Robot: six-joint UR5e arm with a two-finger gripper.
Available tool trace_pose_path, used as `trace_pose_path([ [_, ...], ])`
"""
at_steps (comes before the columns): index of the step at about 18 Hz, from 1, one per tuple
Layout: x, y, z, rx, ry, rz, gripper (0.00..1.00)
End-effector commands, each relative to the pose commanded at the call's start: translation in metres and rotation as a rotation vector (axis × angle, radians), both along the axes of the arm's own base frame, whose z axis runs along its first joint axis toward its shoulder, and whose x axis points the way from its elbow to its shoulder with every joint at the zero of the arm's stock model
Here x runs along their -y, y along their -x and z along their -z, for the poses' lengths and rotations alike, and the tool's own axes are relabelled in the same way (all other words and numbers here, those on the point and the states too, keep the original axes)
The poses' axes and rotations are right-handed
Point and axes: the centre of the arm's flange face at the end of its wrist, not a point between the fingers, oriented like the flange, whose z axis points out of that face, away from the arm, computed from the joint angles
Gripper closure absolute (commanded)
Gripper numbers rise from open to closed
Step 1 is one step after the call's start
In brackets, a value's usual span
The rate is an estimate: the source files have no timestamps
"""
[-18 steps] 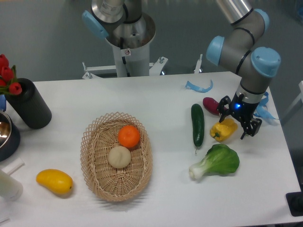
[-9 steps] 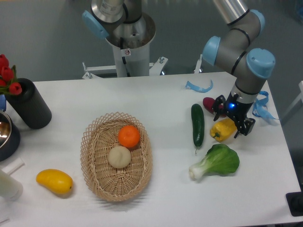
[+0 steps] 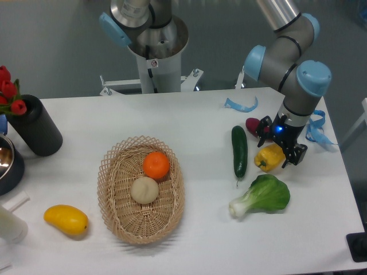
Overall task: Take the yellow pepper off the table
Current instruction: 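Close the gripper on the yellow pepper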
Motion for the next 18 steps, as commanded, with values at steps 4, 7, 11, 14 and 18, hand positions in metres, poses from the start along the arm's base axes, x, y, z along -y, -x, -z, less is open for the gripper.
trace_pose_path([
  [4,0.0,0.001,0.0,0.0,0.0,0.0,0.12],
  [7,0.0,0.002,-0.002,-0.004,-0.001,-0.003,0.38],
  [11,0.002,0.005,-0.006,-0.013,-0.005,-0.006,0.53],
  [14,0.001,0.007,-0.013,-0.026,-0.009,-0.013,0.56],
  [18,-0.001,0.01,-0.038,-0.061,-0.028,-0.022,0.57],
])
